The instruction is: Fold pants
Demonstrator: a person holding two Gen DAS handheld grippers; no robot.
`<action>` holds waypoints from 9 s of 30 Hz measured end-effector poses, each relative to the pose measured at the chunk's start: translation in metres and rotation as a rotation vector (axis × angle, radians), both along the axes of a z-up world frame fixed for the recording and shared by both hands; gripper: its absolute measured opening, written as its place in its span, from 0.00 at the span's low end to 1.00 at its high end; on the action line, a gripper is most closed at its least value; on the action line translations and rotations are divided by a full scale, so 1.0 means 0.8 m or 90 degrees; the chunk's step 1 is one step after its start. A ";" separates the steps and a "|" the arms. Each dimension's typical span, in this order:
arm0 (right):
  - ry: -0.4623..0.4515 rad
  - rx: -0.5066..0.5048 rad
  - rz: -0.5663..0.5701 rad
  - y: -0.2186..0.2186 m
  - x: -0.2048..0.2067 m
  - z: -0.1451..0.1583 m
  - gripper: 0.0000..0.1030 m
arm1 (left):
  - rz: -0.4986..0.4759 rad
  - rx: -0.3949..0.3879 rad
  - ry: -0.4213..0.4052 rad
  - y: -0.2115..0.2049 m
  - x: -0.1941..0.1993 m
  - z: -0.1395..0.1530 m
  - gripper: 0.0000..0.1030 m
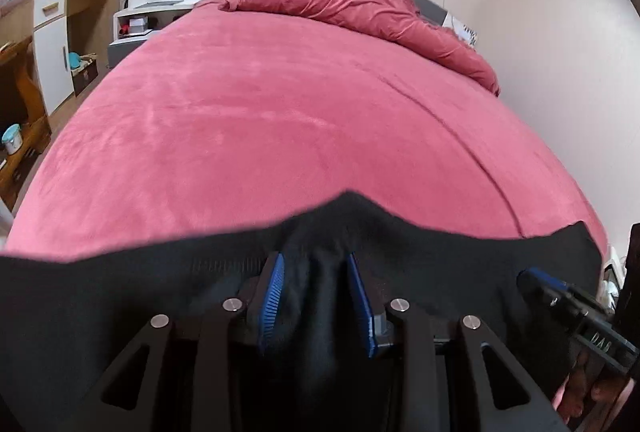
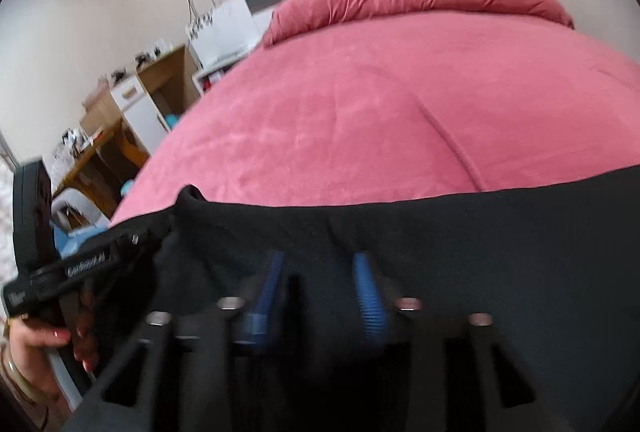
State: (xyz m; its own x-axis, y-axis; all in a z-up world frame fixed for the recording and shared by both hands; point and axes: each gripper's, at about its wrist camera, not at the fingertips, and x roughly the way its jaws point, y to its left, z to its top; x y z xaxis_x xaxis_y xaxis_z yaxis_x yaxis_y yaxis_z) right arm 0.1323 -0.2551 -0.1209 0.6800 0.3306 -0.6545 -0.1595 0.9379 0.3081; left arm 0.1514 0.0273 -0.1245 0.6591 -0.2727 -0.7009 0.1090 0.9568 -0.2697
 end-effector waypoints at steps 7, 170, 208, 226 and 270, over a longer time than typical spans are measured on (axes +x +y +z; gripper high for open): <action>0.065 0.032 -0.098 -0.081 -0.031 -0.004 0.46 | -0.001 0.014 0.010 -0.002 -0.057 -0.017 0.34; -0.061 -0.050 -0.024 0.079 -0.102 0.090 0.21 | 0.030 -0.062 0.021 0.034 -0.153 0.029 0.44; 0.034 0.014 -0.226 -0.150 -0.135 0.015 0.20 | -0.081 -0.207 0.187 -0.101 -0.039 -0.012 0.15; 0.111 -0.071 -0.179 -0.116 -0.110 -0.012 0.21 | -0.057 -0.191 0.157 -0.052 -0.064 -0.035 0.17; 0.012 -0.023 -0.030 0.002 -0.109 0.016 0.25 | 0.001 -0.085 0.061 0.032 -0.164 0.030 0.33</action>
